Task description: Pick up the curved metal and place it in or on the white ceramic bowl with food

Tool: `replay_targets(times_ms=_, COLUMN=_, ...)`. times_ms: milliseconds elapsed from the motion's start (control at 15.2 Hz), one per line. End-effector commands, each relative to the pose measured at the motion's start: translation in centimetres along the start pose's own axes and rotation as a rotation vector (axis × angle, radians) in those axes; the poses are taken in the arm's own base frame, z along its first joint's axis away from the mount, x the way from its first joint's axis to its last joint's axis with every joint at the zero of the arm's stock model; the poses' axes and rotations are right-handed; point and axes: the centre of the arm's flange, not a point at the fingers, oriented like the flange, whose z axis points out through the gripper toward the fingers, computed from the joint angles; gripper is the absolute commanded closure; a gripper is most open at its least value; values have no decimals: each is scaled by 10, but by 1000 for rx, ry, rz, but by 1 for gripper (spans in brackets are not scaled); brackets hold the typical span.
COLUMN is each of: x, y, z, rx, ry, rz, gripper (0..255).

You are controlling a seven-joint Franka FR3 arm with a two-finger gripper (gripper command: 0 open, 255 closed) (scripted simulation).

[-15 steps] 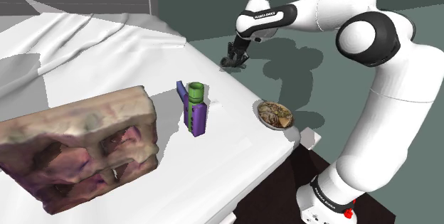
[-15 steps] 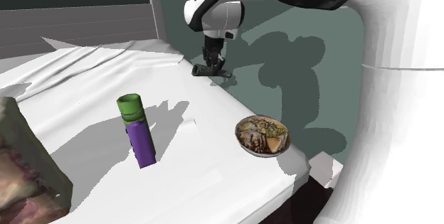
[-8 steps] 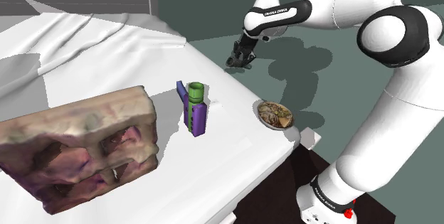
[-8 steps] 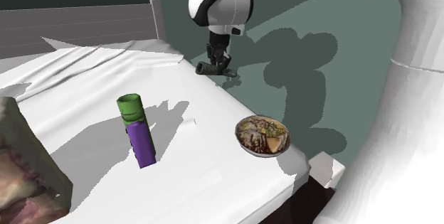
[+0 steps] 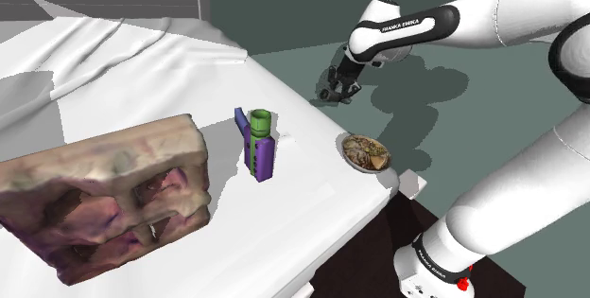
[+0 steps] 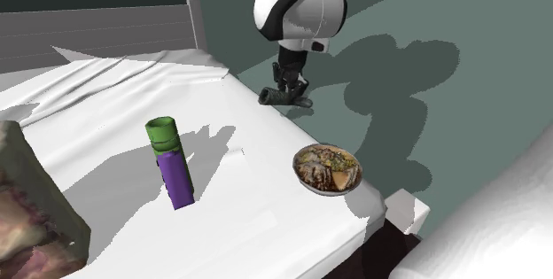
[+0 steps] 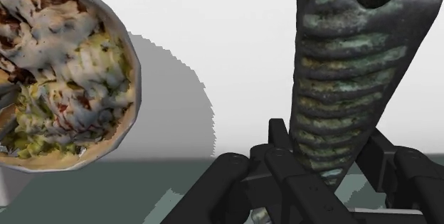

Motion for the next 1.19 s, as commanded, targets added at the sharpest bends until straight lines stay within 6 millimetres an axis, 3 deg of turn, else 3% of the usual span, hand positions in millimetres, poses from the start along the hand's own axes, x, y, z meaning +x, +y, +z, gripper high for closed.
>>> replay_targets(times_ms=0, x=-6, y=32, z=-8, rx=0, ry=-1, rz=0, gripper=255)
replay_targets(times_ms=726, x=-17, y=173, z=-38, rx=0, ry=-1, rz=0, gripper=255)
replay_targets(times_ms=792, x=-18, y=193, z=-42, rx=0, ry=-1, rz=0, gripper=255)
replay_targets(times_ms=1122, x=-18, y=198, z=-16, rx=0, ry=-1, rz=0, gripper=255)
